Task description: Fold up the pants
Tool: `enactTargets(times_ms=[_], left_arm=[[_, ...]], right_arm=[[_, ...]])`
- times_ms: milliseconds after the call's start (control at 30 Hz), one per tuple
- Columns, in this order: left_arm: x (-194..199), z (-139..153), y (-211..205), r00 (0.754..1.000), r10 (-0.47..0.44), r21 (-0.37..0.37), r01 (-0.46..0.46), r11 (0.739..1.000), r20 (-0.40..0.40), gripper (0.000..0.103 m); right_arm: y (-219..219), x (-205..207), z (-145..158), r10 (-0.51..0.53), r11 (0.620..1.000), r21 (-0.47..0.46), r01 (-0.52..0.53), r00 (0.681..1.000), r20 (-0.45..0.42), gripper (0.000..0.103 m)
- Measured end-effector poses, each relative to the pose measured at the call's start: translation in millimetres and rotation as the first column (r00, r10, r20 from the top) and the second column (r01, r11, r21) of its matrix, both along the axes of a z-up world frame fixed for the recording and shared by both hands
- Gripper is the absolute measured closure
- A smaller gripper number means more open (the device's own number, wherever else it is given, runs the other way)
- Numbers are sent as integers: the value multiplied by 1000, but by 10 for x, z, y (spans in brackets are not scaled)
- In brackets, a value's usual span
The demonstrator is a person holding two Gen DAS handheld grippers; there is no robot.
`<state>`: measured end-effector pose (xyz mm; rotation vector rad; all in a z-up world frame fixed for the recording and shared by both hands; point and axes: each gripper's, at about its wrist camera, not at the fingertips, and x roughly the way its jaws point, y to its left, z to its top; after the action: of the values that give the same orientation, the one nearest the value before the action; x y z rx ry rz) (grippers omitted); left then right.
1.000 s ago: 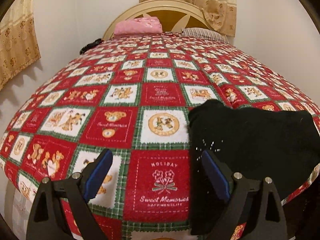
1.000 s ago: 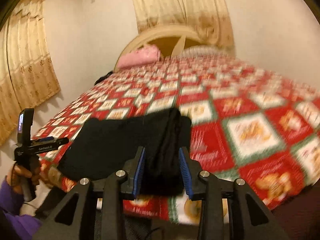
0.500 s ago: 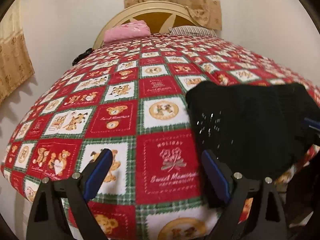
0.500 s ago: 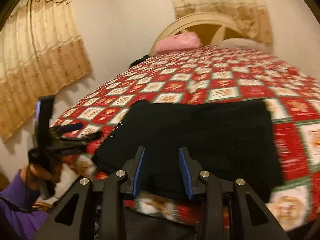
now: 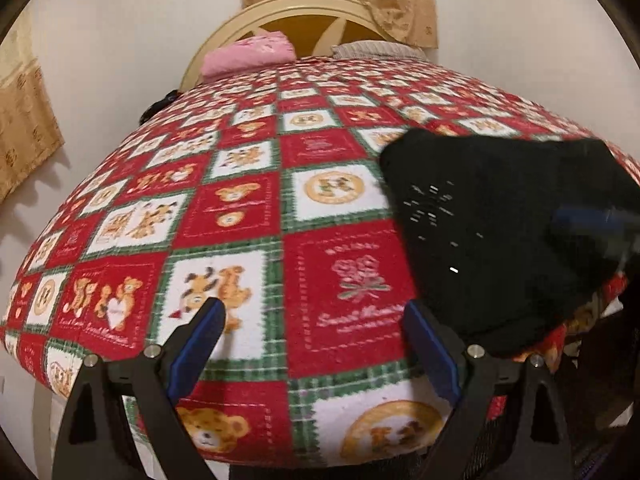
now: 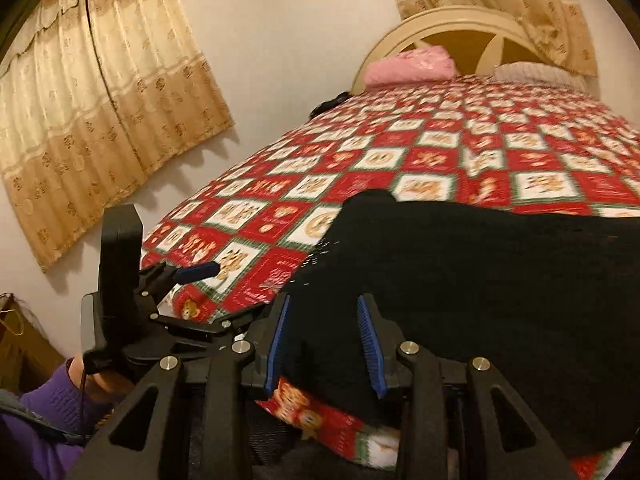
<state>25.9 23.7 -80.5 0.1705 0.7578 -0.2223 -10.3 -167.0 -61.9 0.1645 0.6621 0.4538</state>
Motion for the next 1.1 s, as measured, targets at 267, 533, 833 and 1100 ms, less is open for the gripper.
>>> enactTargets(times_ms=[267, 533, 833, 1100], left_arm=[[175, 97, 118, 999, 52, -52, -52, 997, 4, 10], [433, 240, -234, 1000, -9, -113, 9, 994, 0, 10], [572, 252, -708, 999, -42, -127, 42, 991, 0, 10], [691, 87, -703, 996, 5, -196, -22, 980, -88, 3]], right_arm=[[418, -26, -375, 136, 991, 1, -136, 988, -75, 66], [364, -151, -379, 262, 965, 52, -257, 952, -156, 66], [-767, -301, 389, -180, 982, -27, 186, 972, 151, 67], [-1699, -122, -132, -390, 917, 126, 380, 918, 68, 67]])
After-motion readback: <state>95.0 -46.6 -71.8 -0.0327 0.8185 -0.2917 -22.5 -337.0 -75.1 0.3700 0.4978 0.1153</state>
